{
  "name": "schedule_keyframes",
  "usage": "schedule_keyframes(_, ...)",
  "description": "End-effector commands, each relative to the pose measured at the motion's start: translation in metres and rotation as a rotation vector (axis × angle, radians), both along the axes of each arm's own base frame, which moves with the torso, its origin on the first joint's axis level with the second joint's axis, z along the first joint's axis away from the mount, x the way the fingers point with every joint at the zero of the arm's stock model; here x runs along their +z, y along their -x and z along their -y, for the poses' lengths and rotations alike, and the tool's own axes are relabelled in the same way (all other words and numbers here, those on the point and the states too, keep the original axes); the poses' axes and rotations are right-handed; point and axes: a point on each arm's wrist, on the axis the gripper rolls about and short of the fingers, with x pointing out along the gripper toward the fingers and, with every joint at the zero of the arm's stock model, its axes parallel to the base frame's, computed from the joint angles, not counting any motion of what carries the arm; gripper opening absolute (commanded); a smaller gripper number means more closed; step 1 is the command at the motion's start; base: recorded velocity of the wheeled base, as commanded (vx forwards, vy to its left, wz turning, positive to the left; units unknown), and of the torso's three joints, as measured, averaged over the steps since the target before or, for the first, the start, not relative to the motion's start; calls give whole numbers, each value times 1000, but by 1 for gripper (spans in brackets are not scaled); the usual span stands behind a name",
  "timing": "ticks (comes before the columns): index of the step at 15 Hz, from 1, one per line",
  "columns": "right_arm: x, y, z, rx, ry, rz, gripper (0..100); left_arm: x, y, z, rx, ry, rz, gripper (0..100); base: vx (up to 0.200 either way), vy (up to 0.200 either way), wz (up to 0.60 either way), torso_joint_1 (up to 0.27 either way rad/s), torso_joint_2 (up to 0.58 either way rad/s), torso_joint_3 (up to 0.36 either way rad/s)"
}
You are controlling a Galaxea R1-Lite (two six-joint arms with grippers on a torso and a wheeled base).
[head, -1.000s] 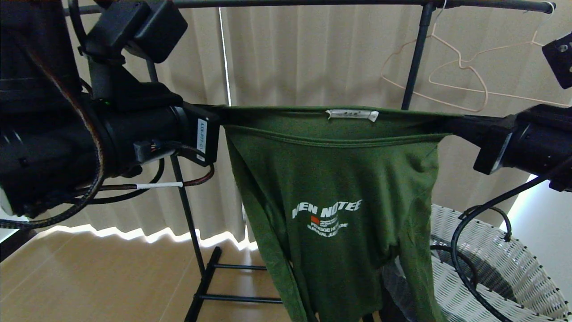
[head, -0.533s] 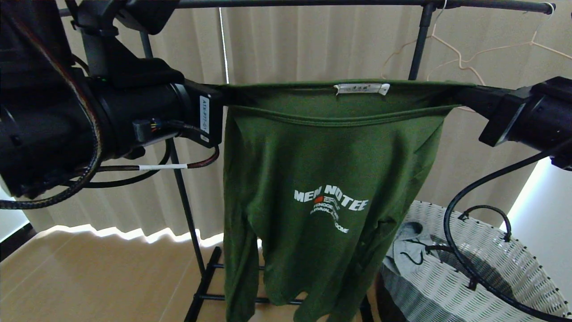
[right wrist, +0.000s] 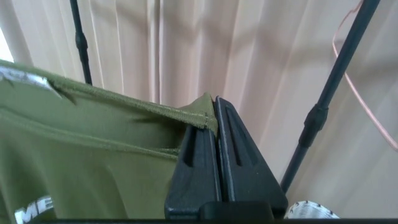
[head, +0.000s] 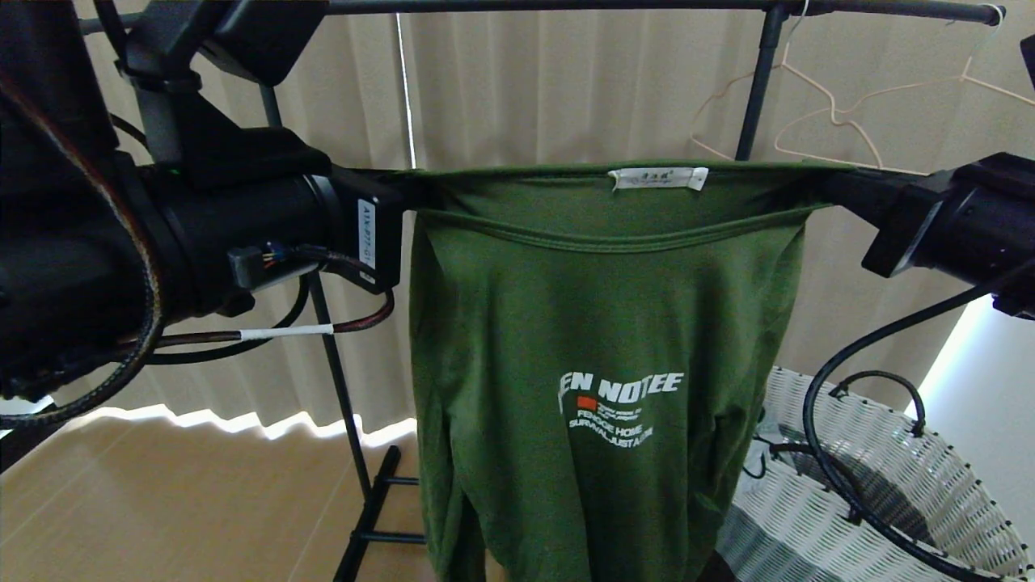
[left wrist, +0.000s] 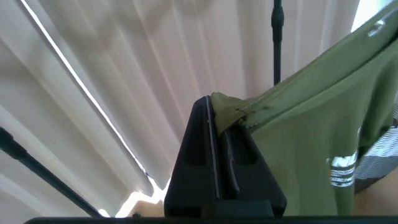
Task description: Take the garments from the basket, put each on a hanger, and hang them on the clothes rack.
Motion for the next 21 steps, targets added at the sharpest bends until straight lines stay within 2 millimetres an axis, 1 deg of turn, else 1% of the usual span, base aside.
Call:
schedule_keyframes(1,6,14,6,0,-9,26,0,-3,-7,5,4,-8,-9,0,0,0,0,0,0,0)
schedule_keyframes(3,7,24,10,0,-11,30,0,-3,-17,11,11,-5,-15,0,0,0,0,0,0,0)
schedule_keyframes(4,6,34,14,6,-4,14,0,-2,-29,20,12,3,-8,0,0,0,0,0,0,0)
schedule_keyframes(5,6,40,16,8,-1,7,0,-3,-35,26,14,7,-3,0,0,0,0,0,0,0)
schedule_keyframes(6,6,50,20,12,0,5,0,-5,-46,30,28,7,-3,0,0,0,0,0,0,0)
schedule_keyframes(7,6,55,22,14,-1,8,0,-6,-50,33,32,5,-5,0,0,0,0,0,0,0)
schedule_keyframes(9,2,67,24,52,4,3,0,-8,-61,31,57,2,-9,0,0,0,0,0,0,0)
schedule_keyframes(12,-5,79,23,153,10,1,0,-14,-66,33,63,6,-29,0,0,0,0,0,0,0)
schedule_keyframes(15,-7,81,23,199,13,2,0,-17,-68,34,62,9,-43,0,0,0,0,0,0,0)
schedule_keyframes(18,-10,77,21,194,26,-13,0,-19,-68,33,66,10,-48,0,0,0,0,0,0,0)
schedule_keyframes(19,-11,72,20,188,41,-17,0,-17,-67,32,68,19,-47,0,0,0,0,0,0,0)
schedule_keyframes(21,-13,54,22,126,66,-28,0,-15,-63,28,69,26,-46,0,0,0,0,0,0,0)
